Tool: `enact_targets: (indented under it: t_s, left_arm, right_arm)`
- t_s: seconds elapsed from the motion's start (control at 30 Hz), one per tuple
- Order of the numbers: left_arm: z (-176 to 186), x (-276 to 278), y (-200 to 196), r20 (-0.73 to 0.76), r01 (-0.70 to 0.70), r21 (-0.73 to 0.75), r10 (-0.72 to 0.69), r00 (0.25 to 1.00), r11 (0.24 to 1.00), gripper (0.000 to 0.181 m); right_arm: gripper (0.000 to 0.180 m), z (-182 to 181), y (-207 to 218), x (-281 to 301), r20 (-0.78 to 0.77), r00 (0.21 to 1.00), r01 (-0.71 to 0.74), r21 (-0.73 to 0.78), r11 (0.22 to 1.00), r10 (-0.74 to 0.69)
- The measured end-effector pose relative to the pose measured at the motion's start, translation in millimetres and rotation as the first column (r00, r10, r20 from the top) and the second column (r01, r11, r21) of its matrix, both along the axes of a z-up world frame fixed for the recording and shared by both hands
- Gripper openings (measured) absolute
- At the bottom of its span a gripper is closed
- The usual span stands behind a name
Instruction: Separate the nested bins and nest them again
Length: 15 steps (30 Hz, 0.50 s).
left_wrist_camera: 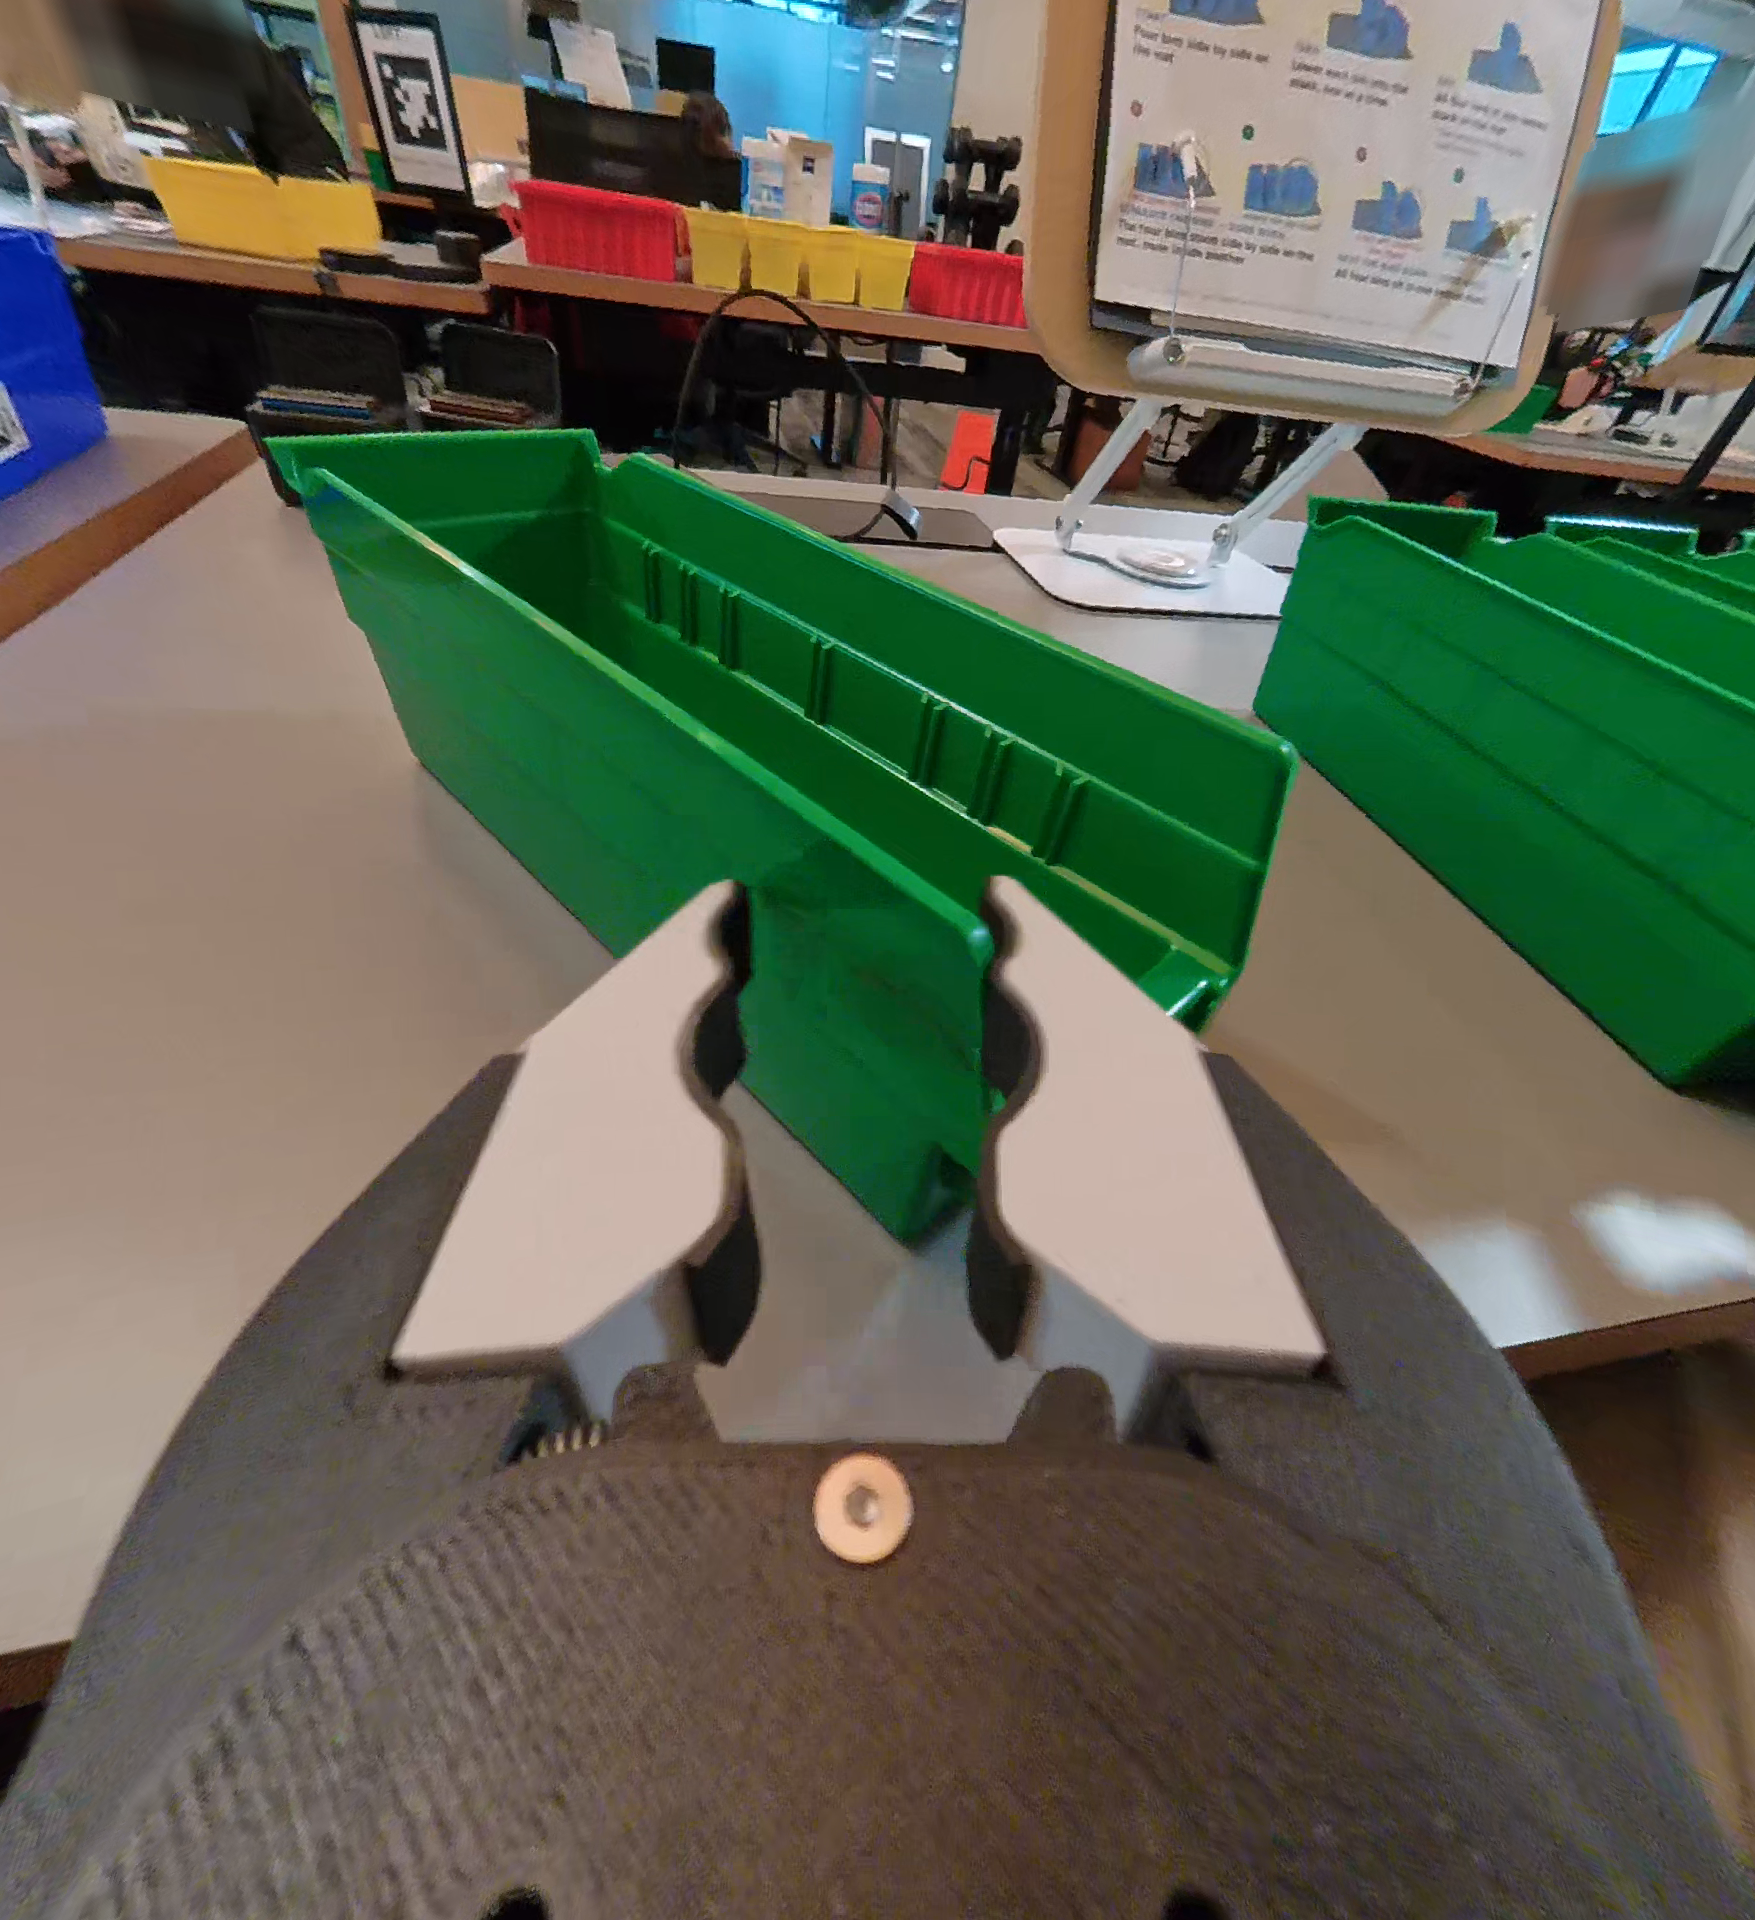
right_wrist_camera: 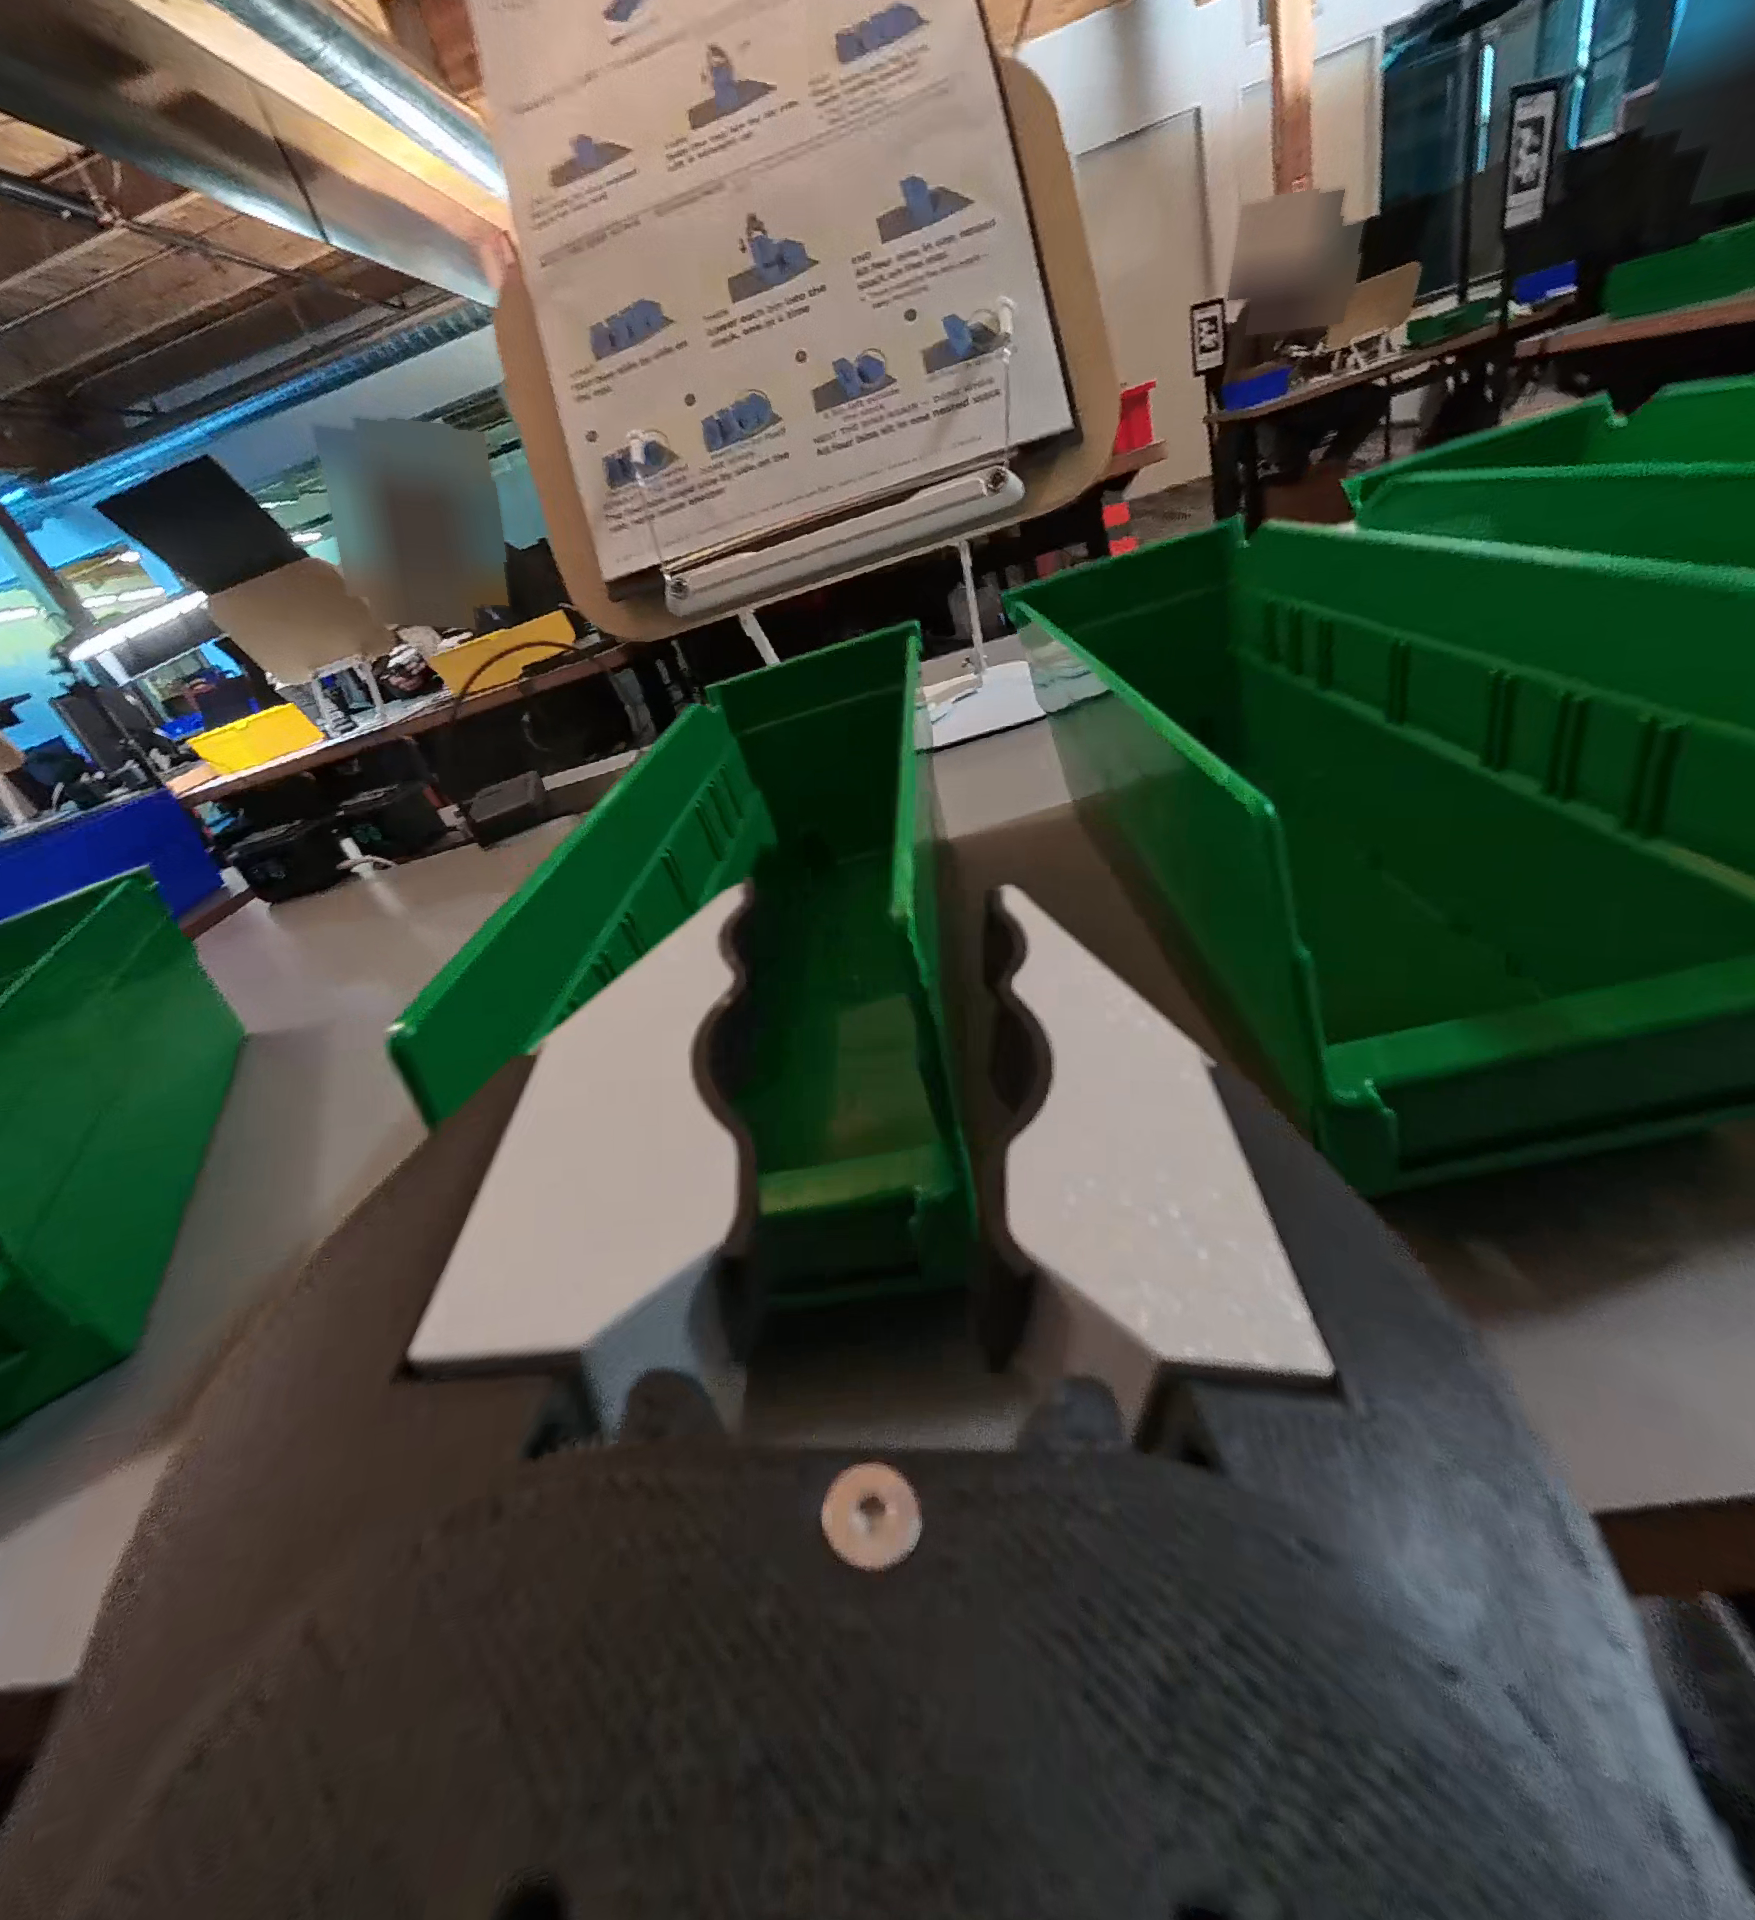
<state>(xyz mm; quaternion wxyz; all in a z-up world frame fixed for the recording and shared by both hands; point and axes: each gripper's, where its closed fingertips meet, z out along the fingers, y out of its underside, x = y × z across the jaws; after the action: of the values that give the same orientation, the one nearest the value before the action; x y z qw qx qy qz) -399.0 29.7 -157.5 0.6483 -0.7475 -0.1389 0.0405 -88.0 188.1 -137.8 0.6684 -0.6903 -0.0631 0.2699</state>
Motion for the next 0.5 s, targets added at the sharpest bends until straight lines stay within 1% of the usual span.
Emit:
enact_targets:
  t_s: [0.03, 0.07, 0.2, 0.23, 0.3, 0.4, 0.5]
  left_arm:
    - [0.7, -2.2, 0.0, 0.001, -0.014, 0.001, 0.014, 1.0, 1.0, 0.034]
    - [0.6, -4.7, -0.1, -0.003, -0.024, -0.003, 0.024, 1.0, 1.0, 0.032]
    - [0.4, -10.3, 0.1, -0.006, -0.028, -0.012, 0.028, 1.0, 1.0, 0.021]
    - [0.4, -10.2, 0.4, -0.002, -0.022, -0.013, 0.022, 1.0, 1.0, 0.018]
    - [0.7, -8.5, 0.8, 0.006, -0.014, -0.01, 0.014, 1.0, 1.0, 0.012]
    - [0.9, 1.4, 3.9, 0.0, 0.022, -0.007, -0.022, 1.0, 1.0, 0.005]
    - [0.8, 15.7, 8.5, 0.01, 0.042, 0.0, -0.042, 0.999, 0.999, 0.002]
  right_arm:
    - [0.047, 6.2, -5.1, 0.7, 0.017, 1.0, -0.009, 0.022, 1.0, 0.009]
    - [0.047, 15.7, -10.5, 2.7, 0.035, 0.999, -0.01, 0.058, 0.998, 0.008]
    - [0.046, 73.0, -28.9, 8.4, 0.082, 0.997, -0.025, 0.221, 0.975, 0.007]
    - [0.046, 86.4, -30.4, 9.3, 0.092, 0.996, -0.031, 0.243, 0.97, 0.009]
    - [0.045, 104.5, -28.2, 12.3, 0.087, 0.996, -0.053, 0.232, 0.971, 0.033]
    - [0.045, 110.3, -20.3, 18.9, 0.069, 0.992, -0.116, 0.154, 0.981, 0.107]
    - [0.044, 101.9, -16.4, 34.3, 0.153, 0.98, -0.153, 0.156, 0.976, 0.13]
